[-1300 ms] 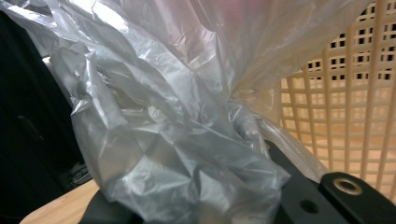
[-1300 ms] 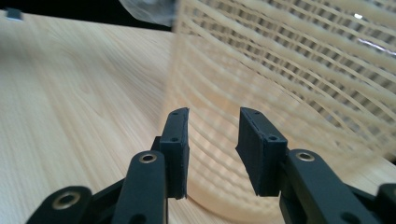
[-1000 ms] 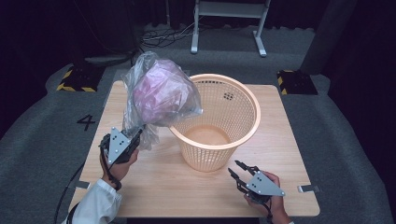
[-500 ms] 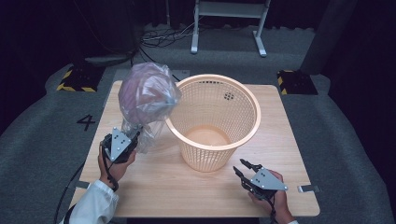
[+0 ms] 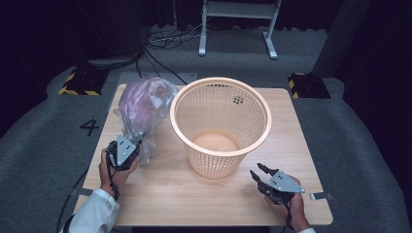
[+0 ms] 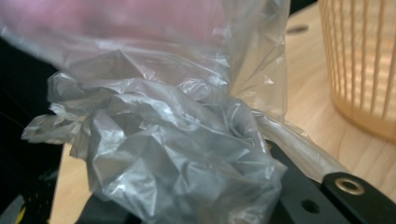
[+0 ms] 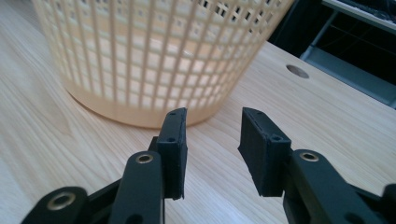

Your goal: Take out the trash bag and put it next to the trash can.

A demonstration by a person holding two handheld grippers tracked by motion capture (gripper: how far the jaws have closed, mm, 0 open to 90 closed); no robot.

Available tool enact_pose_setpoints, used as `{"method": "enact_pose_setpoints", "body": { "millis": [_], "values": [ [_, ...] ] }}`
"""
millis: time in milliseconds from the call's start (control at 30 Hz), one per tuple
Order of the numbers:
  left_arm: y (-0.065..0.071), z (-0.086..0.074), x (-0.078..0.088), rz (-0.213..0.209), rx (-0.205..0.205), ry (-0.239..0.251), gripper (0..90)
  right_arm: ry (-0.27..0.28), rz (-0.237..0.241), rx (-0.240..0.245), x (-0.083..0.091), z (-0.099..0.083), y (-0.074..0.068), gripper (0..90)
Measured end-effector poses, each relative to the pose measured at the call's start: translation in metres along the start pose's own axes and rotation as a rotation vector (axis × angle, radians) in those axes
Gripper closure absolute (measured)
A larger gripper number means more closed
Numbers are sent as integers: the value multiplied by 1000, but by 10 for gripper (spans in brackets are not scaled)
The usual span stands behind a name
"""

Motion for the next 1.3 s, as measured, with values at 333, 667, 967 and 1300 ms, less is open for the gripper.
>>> {"method": "enact_pose_setpoints", "body": {
  "millis": [333,667,967,1300],
  "values": [
    [4,-20,-16,-97,18,-155,516,-41,-18,-50,-1,-13,16,607],
    [-4,-21,-2,-146,74,-309,166,-77,-21,-62,-3,-17,21,563],
    [1,-48,-2,-191,181,-527,211,-105,-24,-75,-4,-19,27,527],
    [9,-62,14,-233,216,-444,207,-131,10,-115,-5,-24,34,483]
  ]
}}
Point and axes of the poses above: each handheld gripper's, and its own axes: x roughly backward along the jaws, z roughly out of its top, y roughly to its right, the point moved 2 cm from there along -x, roughly forward along the jaws, and after that the axes turned 5 degrees about -y, right-handed, at the moved point
